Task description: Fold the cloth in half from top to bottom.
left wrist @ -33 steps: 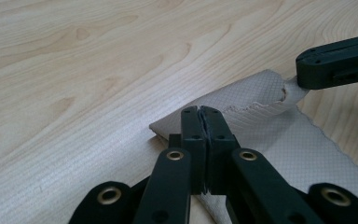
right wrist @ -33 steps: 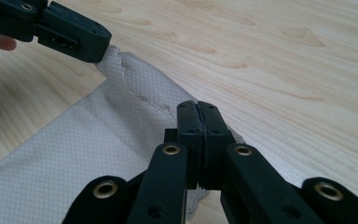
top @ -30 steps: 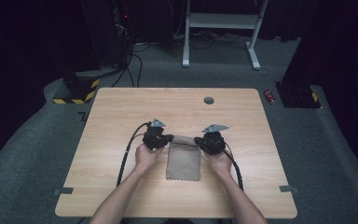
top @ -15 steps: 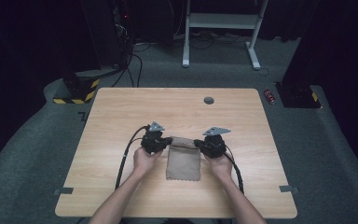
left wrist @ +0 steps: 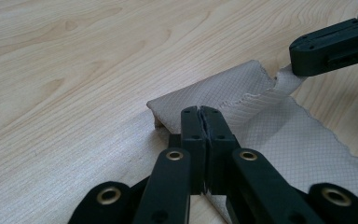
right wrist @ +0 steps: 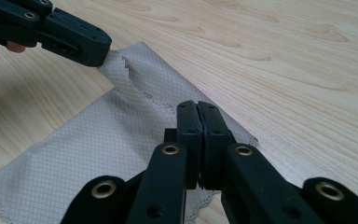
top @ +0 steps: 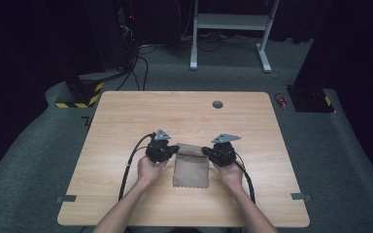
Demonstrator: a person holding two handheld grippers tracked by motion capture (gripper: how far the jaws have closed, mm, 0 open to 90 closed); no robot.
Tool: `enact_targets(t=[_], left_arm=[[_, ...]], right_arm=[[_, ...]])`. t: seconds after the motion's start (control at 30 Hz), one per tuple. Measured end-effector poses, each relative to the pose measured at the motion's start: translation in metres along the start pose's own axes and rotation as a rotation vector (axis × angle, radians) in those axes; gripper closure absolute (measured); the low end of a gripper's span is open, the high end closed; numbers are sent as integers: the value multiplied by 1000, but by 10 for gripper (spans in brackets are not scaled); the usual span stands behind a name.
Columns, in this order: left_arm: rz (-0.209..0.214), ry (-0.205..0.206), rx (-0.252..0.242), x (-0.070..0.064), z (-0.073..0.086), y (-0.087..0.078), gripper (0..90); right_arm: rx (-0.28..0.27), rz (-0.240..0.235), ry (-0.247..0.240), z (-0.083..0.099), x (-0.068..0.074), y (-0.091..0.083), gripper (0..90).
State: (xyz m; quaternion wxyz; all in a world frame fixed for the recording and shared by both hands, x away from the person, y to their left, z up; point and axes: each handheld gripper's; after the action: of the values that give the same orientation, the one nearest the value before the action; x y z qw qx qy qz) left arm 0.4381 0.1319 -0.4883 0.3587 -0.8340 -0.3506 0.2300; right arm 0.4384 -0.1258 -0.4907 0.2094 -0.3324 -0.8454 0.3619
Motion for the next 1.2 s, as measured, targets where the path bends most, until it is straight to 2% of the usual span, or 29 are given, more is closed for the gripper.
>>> enact_targets(t=[0.2,0.23,0.5,0.63,0.9,1.03,1.2], left_arm=[[14,3,-7,-5,1,-3,887],[10,13,-6,-5,1,-3,887],[12,16,-15,-8,4,-9,888],[27,5,-19,-11,7,-10,888],[45,12,-15,-17,12,-10,888],[42,39,-8,-20,16,-11,888],[40,51,1,-24,21,-13,888]], right_arm=[[20,-9,6,6,1,-1,884],[19,-10,5,6,1,-1,885],[6,-23,-14,8,3,-6,885],[8,-30,-7,12,6,-8,885],[-6,-37,-10,19,6,-14,885],[-8,-40,-16,22,8,-17,885],[-11,-54,-14,25,11,-18,885]])
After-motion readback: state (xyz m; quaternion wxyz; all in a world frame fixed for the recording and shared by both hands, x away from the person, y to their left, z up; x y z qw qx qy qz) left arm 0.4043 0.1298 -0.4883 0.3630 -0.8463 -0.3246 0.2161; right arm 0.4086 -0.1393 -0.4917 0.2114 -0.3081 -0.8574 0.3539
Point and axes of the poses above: each handheld gripper's, and its own axes: y roughly forward along the jaws, z roughly out of its underside, x roughly to its left, and after that the axes turned 10 degrees about x, right-handed
